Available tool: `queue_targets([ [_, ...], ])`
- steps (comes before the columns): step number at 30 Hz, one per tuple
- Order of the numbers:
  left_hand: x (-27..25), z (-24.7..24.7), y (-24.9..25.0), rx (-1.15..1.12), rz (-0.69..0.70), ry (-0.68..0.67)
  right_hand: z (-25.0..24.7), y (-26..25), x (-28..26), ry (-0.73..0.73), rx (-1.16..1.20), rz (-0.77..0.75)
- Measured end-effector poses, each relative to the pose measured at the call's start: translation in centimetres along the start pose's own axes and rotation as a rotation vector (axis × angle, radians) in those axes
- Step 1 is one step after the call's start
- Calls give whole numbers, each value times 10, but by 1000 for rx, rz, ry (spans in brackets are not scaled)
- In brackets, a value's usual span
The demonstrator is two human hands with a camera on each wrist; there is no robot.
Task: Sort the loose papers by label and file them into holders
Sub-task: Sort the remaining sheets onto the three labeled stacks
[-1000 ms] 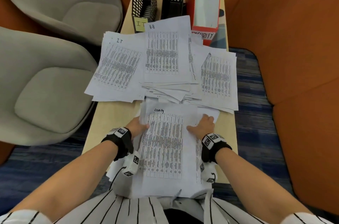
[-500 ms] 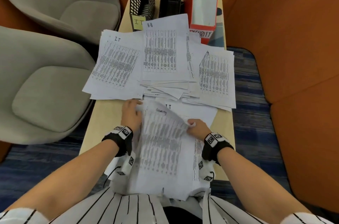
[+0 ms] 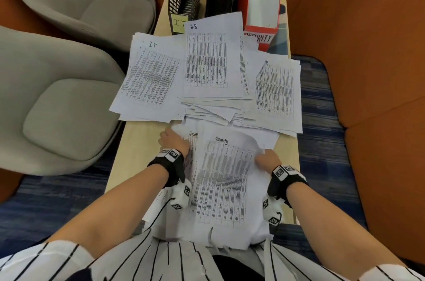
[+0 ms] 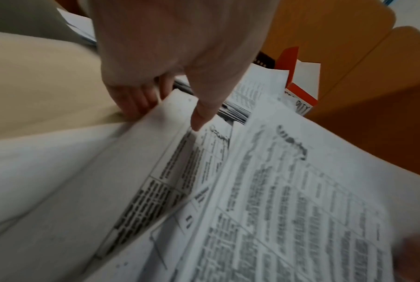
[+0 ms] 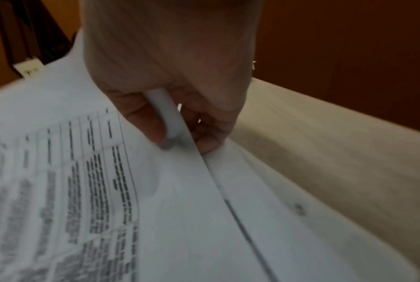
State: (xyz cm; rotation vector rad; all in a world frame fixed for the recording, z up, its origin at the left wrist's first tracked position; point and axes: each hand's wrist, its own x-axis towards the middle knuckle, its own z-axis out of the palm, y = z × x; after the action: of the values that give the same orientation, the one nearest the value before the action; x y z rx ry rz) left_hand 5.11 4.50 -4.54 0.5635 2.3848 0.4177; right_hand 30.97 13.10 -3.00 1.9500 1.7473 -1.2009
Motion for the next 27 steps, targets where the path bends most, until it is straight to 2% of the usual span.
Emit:
queue_targets([
  [2,10,-7,-7,-1,-4,-32,0,-13,3,-14,45,11],
  [4,16,-11,-13,-113,43,-41,1,-26,3,-27,94,-21],
  [6,10,-16,-16,-179,210,9,5,-32,6,-57,108,-34],
  [7,5,-18,-17,-146,312,-11,7,-33,6,-75,97,-33],
  [10,-4,-18,-23,0,546,-222,5,-28,12,-127,112,-71],
  [11,-6,-21,-24,5,572,-229,2,-28,11,-136,137,-80],
  [12,-6,-27,-23,-49,577,-179,-1,-27,12,-142,168,-86],
  [15,-11,-61,-10,-264,546,106,-9,-32,5,-177,209,-68],
  [18,-17,-88,4,-310,644,233,-13,-33,8,-188,98,-56],
  [21,-20,-105,12,-254,743,282,-7,-16,38,-178,152,-122],
  [23,-20,-113,17,-337,777,296,-11,-26,24,-138,280,-134],
  [25,-14,-113,20,-462,766,216,-15,-39,6,-80,446,-143],
  [27,-5,-107,20,-427,698,114,-18,-46,2,-88,533,-142],
])
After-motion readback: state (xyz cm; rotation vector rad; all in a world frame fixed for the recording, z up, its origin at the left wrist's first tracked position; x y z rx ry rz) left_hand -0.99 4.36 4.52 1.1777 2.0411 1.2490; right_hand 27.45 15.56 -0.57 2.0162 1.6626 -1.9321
